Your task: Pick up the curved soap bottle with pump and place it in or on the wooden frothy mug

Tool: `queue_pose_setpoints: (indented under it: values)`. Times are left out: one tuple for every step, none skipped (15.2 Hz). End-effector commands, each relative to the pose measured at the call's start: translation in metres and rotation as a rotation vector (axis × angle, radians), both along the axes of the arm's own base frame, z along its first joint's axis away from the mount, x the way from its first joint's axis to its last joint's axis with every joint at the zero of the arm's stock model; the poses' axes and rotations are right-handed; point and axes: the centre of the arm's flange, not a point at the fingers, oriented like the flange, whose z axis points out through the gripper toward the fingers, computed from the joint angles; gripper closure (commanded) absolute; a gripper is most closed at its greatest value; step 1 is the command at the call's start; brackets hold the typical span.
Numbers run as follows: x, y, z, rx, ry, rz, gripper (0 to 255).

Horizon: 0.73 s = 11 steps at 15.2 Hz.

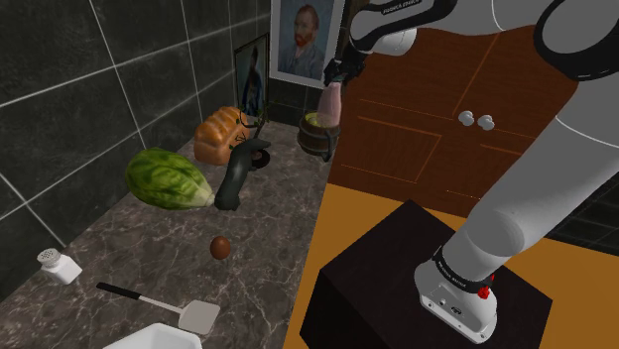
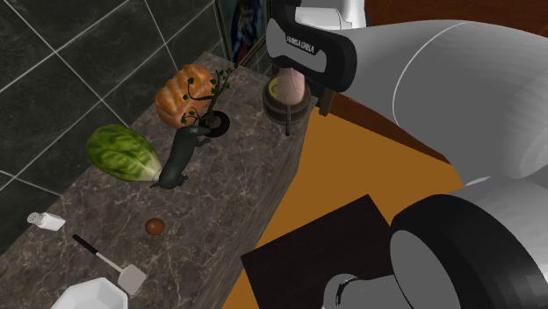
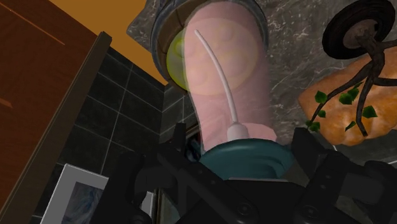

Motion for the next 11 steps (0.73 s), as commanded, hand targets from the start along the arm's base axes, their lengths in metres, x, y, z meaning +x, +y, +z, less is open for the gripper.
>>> queue_pose_setpoints:
  values:
    - [0.0,0.0,0.0,0.0,0.0,0.0,0]
    - [0.0,0.0,0.0,0.0,0.0,0.0,0]
    - [0.0,0.0,0.0,0.0,0.0,0.0,0]
    - [-0.006,0.0,0.012,0.0,0.0,0.0,0]
    - [-0.011,0.0,0.024,0.0,0.0,0.0,0]
    - [-0.017,0.0,0.036,0.0,0.0,0.0,0]
    - [-0.021,0.0,0.045,0.0,0.0,0.0,0]
    - [-0.021,0.0,0.045,0.0,0.0,0.0,0]
    - [-0.021,0.0,0.045,0.0,0.0,0.0,0]
    - [-0.021,0.0,0.045,0.0,0.0,0.0,0]
    - [-0.021,0.0,0.045,0.0,0.0,0.0,0]
